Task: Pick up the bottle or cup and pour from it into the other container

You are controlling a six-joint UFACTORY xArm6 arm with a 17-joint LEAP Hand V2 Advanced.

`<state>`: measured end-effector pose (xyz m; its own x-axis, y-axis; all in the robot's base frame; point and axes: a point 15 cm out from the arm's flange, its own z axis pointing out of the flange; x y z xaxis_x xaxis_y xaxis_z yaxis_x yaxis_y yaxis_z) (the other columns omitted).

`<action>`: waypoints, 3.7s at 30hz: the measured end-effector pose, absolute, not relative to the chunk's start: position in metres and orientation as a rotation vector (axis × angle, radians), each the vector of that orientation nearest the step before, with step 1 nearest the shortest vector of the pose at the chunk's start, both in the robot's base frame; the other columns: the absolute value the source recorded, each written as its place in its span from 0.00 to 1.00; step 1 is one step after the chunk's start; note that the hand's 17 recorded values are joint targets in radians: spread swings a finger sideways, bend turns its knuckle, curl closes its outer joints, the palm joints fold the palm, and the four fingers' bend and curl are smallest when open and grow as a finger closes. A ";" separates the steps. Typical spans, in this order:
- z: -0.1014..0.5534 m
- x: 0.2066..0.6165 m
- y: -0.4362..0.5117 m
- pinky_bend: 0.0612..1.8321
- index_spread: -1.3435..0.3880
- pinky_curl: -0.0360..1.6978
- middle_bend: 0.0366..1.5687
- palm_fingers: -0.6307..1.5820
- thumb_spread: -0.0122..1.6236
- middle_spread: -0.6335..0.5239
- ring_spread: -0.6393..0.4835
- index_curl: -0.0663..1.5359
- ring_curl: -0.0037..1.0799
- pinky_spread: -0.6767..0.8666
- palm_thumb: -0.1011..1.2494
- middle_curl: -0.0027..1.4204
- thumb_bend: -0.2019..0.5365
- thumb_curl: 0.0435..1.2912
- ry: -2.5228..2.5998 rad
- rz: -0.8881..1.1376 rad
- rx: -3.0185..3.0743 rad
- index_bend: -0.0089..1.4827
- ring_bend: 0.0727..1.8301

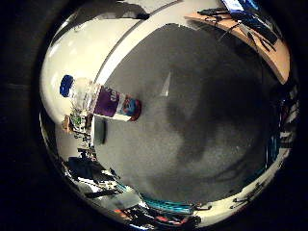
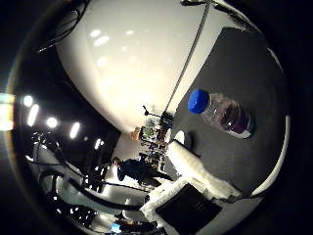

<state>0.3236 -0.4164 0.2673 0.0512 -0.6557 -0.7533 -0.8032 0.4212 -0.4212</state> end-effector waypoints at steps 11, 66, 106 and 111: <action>0.241 0.343 -0.402 0.46 0.64 0.02 0.20 0.34 0.64 0.60 0.70 0.20 0.22 0.74 0.54 0.24 0.24 0.24 1.629 0.266 -1.303 0.11 0.25; 0.200 0.379 -0.301 0.74 0.64 0.16 0.67 0.86 0.52 0.45 0.43 0.45 0.46 0.24 0.73 0.46 0.25 0.39 1.591 0.636 -1.617 0.49 0.64; 0.335 0.395 -0.160 0.78 0.66 0.46 0.87 0.77 0.33 0.44 0.35 0.57 0.78 0.32 0.85 0.56 0.25 0.68 1.533 0.334 -2.159 0.77 0.70; 0.353 0.390 -0.132 0.76 0.66 0.48 0.87 0.77 0.31 0.44 0.34 0.57 0.80 0.32 0.86 0.56 0.25 0.69 1.554 0.233 -2.312 0.77 0.69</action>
